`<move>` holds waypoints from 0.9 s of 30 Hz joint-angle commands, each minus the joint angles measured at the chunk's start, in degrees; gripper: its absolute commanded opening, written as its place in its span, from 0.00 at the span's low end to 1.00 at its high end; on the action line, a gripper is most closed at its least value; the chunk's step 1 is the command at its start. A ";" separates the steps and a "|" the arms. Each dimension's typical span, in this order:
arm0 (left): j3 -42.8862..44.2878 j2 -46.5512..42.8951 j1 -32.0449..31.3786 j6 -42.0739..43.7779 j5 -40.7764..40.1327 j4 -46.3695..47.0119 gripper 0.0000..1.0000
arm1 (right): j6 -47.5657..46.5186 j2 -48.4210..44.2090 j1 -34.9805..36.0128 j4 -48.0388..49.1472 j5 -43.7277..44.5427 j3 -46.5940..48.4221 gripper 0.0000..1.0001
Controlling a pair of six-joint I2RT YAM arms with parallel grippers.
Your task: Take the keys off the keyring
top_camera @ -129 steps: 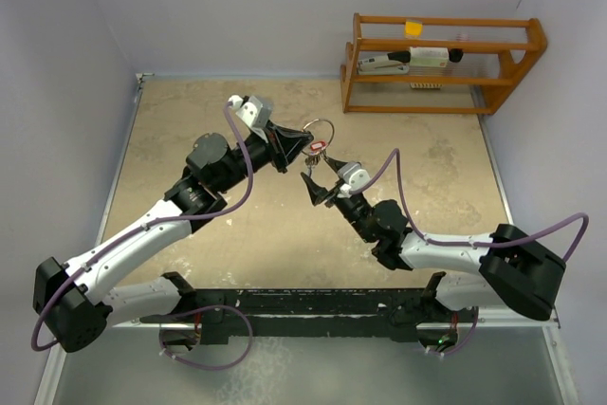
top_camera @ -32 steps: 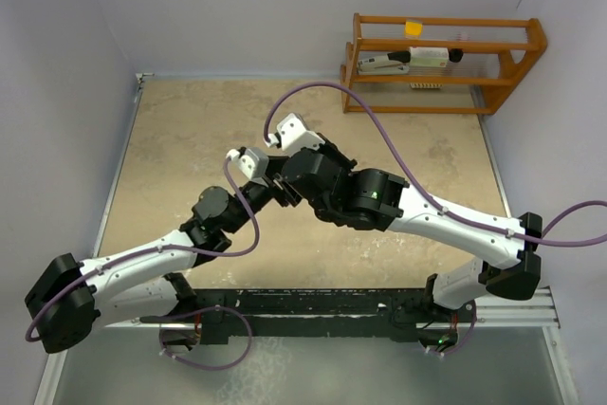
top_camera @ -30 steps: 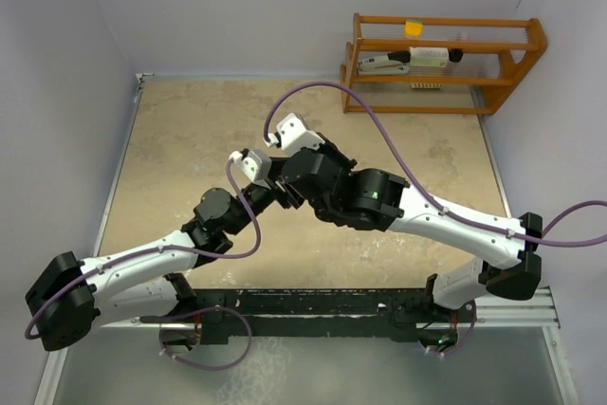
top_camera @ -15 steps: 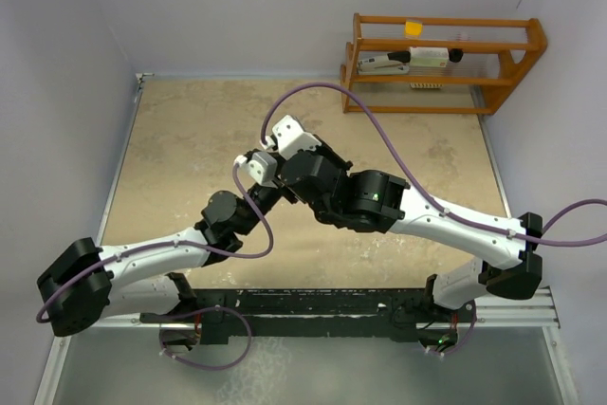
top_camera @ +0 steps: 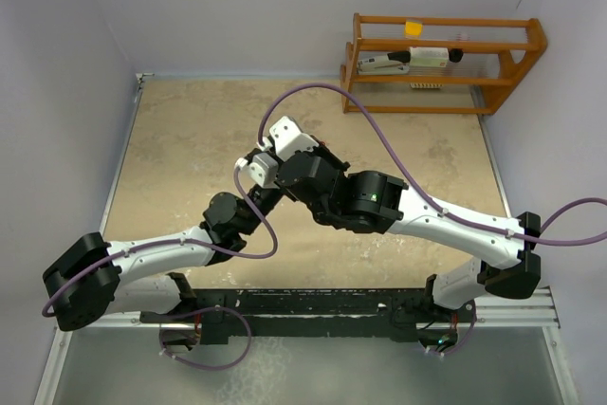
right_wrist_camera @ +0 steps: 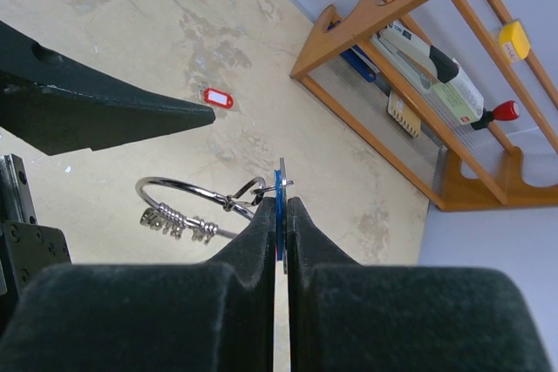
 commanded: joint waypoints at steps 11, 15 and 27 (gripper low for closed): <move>1.01 0.65 -0.31 1.99 -0.55 6.70 0.46 | 1.73 -2.33 0.45 1.87 -1.11 1.84 0.00; 0.64 0.73 -0.31 2.12 -0.60 6.75 0.44 | 1.89 -3.07 0.45 2.34 -0.98 1.30 0.00; 0.33 1.34 -0.31 2.35 -1.02 7.43 0.49 | 2.30 -3.52 0.44 2.38 -1.42 0.76 0.00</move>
